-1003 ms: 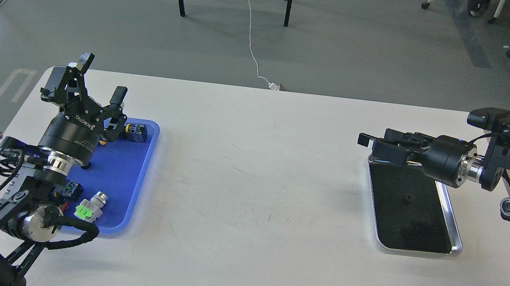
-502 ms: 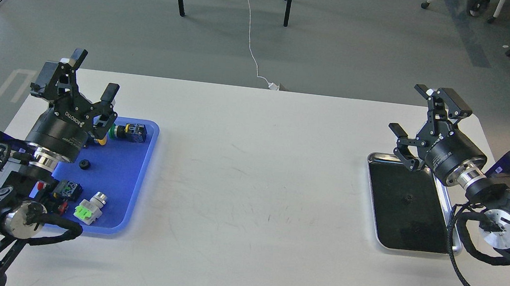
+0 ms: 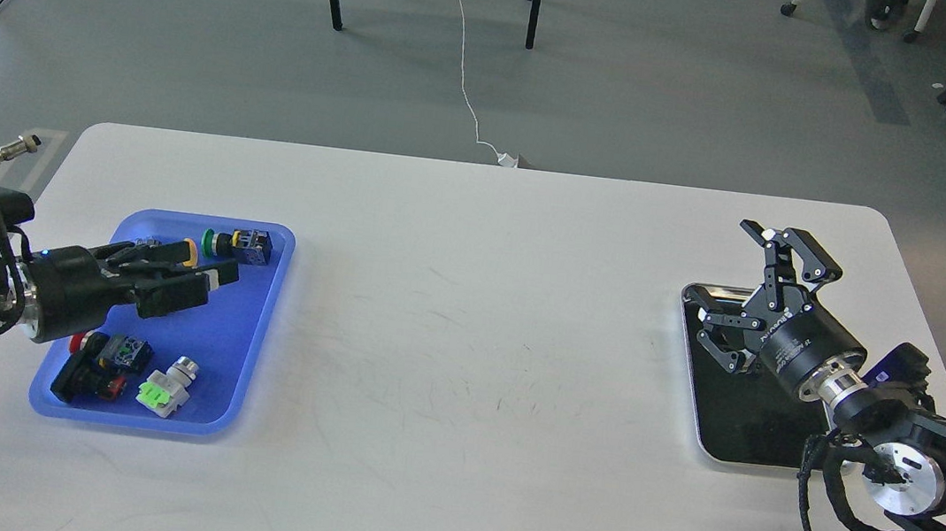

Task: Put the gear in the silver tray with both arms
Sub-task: 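Grasp another black gear in the blue tray with the left gripper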

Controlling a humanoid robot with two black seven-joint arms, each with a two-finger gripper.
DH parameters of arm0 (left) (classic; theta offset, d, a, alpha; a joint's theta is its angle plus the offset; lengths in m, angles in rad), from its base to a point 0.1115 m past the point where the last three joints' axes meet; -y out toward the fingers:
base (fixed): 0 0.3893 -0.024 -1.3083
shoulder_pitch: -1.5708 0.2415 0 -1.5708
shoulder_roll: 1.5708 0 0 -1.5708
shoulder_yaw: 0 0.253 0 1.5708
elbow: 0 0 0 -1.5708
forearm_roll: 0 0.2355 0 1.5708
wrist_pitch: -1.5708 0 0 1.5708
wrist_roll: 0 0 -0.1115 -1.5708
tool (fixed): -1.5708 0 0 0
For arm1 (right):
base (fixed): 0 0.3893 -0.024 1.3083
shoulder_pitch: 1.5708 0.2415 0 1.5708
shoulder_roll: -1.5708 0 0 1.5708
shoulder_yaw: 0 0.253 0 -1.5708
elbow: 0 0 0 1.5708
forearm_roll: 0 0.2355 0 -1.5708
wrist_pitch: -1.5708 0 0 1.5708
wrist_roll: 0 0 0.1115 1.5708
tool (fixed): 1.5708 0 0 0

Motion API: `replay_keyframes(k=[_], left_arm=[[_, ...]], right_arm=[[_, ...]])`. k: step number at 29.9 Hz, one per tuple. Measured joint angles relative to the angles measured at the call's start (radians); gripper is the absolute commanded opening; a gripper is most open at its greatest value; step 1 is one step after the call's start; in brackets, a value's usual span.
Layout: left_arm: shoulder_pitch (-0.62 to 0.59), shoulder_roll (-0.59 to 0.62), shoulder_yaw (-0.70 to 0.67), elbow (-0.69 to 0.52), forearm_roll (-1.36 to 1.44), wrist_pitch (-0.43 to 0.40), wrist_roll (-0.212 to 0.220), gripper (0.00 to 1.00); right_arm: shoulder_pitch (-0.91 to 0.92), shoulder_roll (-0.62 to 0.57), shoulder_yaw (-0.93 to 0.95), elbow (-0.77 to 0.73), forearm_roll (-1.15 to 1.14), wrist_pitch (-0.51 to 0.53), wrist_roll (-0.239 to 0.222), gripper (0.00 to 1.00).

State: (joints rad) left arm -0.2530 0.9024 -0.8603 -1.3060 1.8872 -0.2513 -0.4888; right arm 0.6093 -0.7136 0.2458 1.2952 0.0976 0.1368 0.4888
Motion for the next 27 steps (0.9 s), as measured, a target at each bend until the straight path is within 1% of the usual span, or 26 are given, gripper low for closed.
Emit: replay_keyframes(k=[3, 6, 8, 10, 14, 19, 23, 27], left_arm=[[-0.022, 0.038, 0.045, 0.064, 0.152, 0.039, 0.000, 0.98], [-0.028, 0.043, 0.059, 0.108, 0.208, 0.057, 0.000, 0.92], [-0.028, 0.036, 0.065, 0.121, 0.219, 0.059, 0.000, 0.84], [-0.028, 0.023, 0.083, 0.140, 0.224, 0.059, 0.000, 0.70], [-0.044, -0.001, 0.121, 0.204, 0.229, 0.059, 0.000, 0.57], [-0.115, -0.027, 0.184, 0.276, 0.230, 0.064, 0.000, 0.57], [-0.169, -0.031, 0.236, 0.289, 0.230, 0.066, 0.000, 0.56], [-0.188, -0.042, 0.252, 0.296, 0.230, 0.066, 0.000, 0.56]], right_arm=[[-0.008, 0.001, -0.001, 0.000, -0.017, 0.000, 0.000, 0.97], [-0.014, 0.009, -0.002, -0.005, -0.026, 0.000, 0.000, 0.97], [-0.015, 0.018, -0.003, -0.013, -0.029, 0.000, 0.000, 0.97], [-0.016, 0.025, -0.002, -0.020, -0.030, 0.000, 0.000, 0.97], [-0.016, 0.028, -0.001, -0.022, -0.030, 0.000, 0.000, 0.97], [-0.016, 0.028, 0.000, -0.023, -0.030, 0.000, 0.000, 0.97], [-0.015, 0.028, 0.001, -0.024, -0.030, 0.000, 0.000, 0.97], [-0.014, 0.028, 0.001, -0.024, -0.030, 0.000, 0.000, 0.97]])
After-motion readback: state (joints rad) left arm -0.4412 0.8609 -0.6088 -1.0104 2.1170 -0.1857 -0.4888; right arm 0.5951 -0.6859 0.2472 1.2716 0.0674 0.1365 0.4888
